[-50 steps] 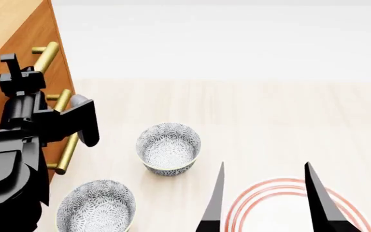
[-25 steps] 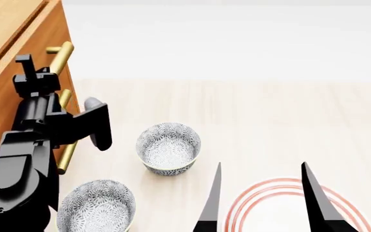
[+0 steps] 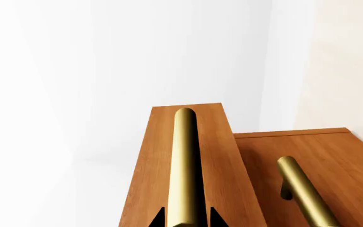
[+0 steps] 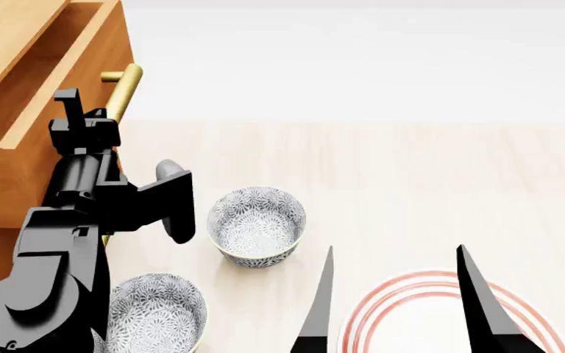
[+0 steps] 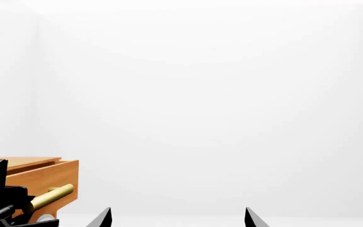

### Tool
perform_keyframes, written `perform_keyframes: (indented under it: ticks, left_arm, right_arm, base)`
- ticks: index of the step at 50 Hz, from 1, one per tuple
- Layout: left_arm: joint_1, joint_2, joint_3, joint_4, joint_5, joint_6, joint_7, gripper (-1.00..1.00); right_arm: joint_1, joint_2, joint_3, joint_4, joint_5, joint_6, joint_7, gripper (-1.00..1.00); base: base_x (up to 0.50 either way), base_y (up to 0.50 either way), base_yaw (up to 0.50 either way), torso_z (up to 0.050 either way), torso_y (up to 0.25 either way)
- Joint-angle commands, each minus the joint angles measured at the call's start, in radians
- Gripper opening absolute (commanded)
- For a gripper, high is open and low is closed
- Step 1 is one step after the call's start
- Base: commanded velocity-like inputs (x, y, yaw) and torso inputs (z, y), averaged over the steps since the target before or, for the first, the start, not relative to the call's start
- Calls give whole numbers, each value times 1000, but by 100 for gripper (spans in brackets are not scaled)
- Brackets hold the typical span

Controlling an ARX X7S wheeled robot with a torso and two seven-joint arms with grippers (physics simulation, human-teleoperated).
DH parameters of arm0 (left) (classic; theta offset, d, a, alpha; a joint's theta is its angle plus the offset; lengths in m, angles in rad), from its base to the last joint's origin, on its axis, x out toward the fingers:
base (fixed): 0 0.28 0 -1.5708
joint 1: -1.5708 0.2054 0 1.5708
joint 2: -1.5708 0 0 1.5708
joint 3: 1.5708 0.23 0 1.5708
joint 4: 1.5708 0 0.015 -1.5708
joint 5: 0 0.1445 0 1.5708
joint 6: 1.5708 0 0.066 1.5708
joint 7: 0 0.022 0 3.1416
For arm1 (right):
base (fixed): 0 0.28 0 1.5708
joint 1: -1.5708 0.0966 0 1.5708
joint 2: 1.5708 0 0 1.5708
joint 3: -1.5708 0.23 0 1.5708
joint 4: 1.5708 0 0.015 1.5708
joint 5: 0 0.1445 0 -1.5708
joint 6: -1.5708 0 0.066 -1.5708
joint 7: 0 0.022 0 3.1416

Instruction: Open the top drawer of the cabinet.

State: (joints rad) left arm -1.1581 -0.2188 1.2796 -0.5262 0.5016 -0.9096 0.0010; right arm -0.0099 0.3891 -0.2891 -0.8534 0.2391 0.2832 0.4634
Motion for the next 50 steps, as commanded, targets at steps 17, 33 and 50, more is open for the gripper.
perform_keyframes:
  ticks: [17,33,50]
  left_arm:
    - [35,31,25,83,54,-38,8,-100]
    - [28,24,19,109,58,-36,5,-100]
    - [28,4,21,204,78,-58,16,100]
  right_arm:
    - [3,13,-2,-12,8,2,13,100]
    - [4,17,-6,-12,10,0,19,100]
    - [6,24,-9,-13,14,-2,24,100]
  base:
    - [-7,0,2,0,2]
    - [-7,0,1,0,3]
    - [0,0,0,0,0]
